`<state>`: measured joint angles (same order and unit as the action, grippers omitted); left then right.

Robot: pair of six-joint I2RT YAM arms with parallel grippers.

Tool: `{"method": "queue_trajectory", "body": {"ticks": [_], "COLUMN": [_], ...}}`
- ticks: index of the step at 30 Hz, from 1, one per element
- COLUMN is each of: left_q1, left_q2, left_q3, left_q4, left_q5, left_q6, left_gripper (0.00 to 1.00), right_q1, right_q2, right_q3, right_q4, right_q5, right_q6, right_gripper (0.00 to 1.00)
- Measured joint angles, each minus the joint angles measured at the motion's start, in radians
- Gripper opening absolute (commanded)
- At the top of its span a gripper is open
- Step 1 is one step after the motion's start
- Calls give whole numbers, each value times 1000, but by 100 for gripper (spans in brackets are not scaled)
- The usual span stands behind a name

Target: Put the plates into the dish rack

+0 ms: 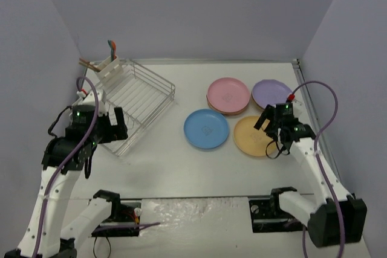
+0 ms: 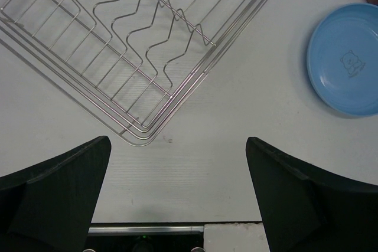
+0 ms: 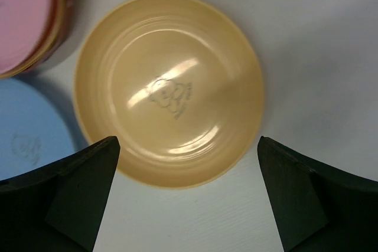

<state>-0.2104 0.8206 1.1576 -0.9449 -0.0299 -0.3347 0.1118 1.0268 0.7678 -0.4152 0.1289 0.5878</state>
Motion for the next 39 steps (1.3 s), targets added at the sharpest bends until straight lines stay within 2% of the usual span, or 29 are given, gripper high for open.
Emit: {"method": "queue_trajectory", "body": {"ticks": [3,6,19,25,27,32,39], "left_q1": [0,0,0,0,0,0,0], "left_q2": [25,51,67,81,82,83,103], "left_q3": [0,-4,-42,-42,-42,-44,-44], "left_q4": [6,24,118,140,142,143,150], "left_q5": [41,79,188,206,211,217,227], "left_q6": [0,0,10,13,13,12,12], "left_gripper": [97,97,97,97,97,97,97], "right_q1": [-89,-106,-158,-176,-184,-191,-191], "right_q2": [88,150,225,250,252,240,136], "right_q3": [-21,-30,-181,-212,-215,-220,-221], "right_q4": [2,18,158,201,213,236,207], "right_q5": [4,6,1,-9,-12,-19,-31], "right_q6": [28,49,135,145,145,147,152], "right_gripper": [98,95,62,40,24,2,0]}}
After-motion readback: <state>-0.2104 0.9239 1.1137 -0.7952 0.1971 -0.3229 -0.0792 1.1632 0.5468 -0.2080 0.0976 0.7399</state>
